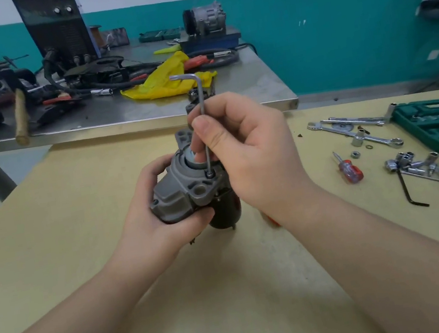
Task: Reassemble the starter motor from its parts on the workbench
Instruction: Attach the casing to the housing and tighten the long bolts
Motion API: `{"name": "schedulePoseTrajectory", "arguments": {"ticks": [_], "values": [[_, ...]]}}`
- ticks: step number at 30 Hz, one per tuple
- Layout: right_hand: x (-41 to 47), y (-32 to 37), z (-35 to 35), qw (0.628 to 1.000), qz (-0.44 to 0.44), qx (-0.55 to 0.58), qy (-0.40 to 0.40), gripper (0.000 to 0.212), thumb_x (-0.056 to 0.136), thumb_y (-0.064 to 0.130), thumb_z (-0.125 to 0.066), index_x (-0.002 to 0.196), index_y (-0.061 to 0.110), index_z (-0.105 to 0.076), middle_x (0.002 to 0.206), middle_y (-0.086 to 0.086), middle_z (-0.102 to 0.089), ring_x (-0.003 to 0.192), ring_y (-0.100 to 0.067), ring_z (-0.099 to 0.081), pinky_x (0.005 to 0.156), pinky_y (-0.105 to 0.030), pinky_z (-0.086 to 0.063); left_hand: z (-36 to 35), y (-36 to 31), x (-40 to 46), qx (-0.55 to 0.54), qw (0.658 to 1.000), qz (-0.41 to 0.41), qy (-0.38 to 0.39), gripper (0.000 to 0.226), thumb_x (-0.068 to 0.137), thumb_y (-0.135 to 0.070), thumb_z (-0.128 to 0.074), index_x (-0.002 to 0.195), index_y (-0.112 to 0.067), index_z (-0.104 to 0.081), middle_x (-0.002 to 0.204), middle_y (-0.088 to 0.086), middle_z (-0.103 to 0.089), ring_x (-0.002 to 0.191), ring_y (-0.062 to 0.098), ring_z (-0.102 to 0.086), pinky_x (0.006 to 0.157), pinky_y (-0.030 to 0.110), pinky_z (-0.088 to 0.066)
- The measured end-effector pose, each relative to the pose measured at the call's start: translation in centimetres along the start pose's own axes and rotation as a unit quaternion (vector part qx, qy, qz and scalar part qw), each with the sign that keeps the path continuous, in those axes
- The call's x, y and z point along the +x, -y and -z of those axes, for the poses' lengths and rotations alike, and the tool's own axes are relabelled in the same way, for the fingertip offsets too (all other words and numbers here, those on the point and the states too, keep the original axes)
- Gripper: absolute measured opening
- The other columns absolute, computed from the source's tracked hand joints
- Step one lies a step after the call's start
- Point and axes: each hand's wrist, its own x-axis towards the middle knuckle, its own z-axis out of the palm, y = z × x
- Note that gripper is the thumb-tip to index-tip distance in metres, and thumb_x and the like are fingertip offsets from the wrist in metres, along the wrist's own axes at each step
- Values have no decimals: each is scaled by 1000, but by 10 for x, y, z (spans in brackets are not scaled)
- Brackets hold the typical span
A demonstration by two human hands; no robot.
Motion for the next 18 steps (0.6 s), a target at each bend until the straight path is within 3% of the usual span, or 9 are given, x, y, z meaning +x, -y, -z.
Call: {"name": "schedulePoseTrajectory", "arguments": {"ticks": [1,3,5,7,10,12,14,16,18], "values": [[0,-2,0,1000,3,4,-7,10,104,10,-61,103,15,-69,77,-1,-69,71,-10,-68,69,-23,-58,-2,-2,0,7,1000,0,4,84,70,-4,-90,137,-40,-56,116,-13,-78,91,14,-79,61,44,-64],[1,-5,5,999,4,6,-33,12,105,9,-60,109,15,-70,76,3,-68,70,-8,-68,69,-21,-56,-7,-4,1,20,1000,1,10,91,74,3,-90,146,-38,-53,119,-17,-77,97,9,-79,65,31,-63],[4,-9,13,998,-8,7,-61,18,107,7,-58,117,14,-70,75,4,-68,70,-9,-67,70,-21,-55,-16,-8,3,34,999,0,15,94,72,-7,-89,150,-41,-49,123,-23,-76,107,3,-76,73,22,-61],[7,-12,20,997,-21,9,-71,21,107,6,-57,122,15,-69,75,5,-70,71,-11,-69,72,-23,-57,-25,-12,-1,51,999,5,6,91,68,-19,-87,146,-50,-50,123,-27,-75,110,-2,-74,82,25,-59],[10,-16,26,997,-27,22,-62,17,107,7,-54,114,16,-66,75,2,-72,70,-14,-72,72,-27,-59,-29,-20,-2,55,998,21,14,85,64,-36,-90,136,-59,-50,124,-29,-74,113,-6,-71,89,21,-58],[12,-18,29,998,-31,24,-55,16,107,8,-53,111,18,-64,76,2,-72,70,-14,-71,72,-28,-60,-28,-19,10,17,998,50,36,66,83,-36,-87,138,-53,-55,131,-20,-74,117,0,-71,90,20,-59],[14,-20,31,998,-40,21,-50,18,108,8,-51,110,20,-64,76,3,-72,71,-14,-71,73,-32,-62,-22,-10,20,-128,985,113,5,27,107,-33,-60,133,-27,-65,129,-4,-77,115,16,-72,89,29,-56],[16,-21,33,997,-50,25,-49,20,109,6,-51,108,21,-64,75,3,-71,70,-14,-70,72,-31,-62,-21,5,26,-217,968,127,-2,47,107,-48,-37,126,-16,-66,123,3,-78,116,24,-70,92,37,-51],[18,-21,34,997,-58,32,-50,21,109,5,-50,107,20,-64,74,3,-70,69,-13,-69,70,-27,-60,-25,16,35,-247,955,161,26,65,99,-61,-33,130,-19,-71,129,4,-77,121,21,-73,96,37,-56]]}}
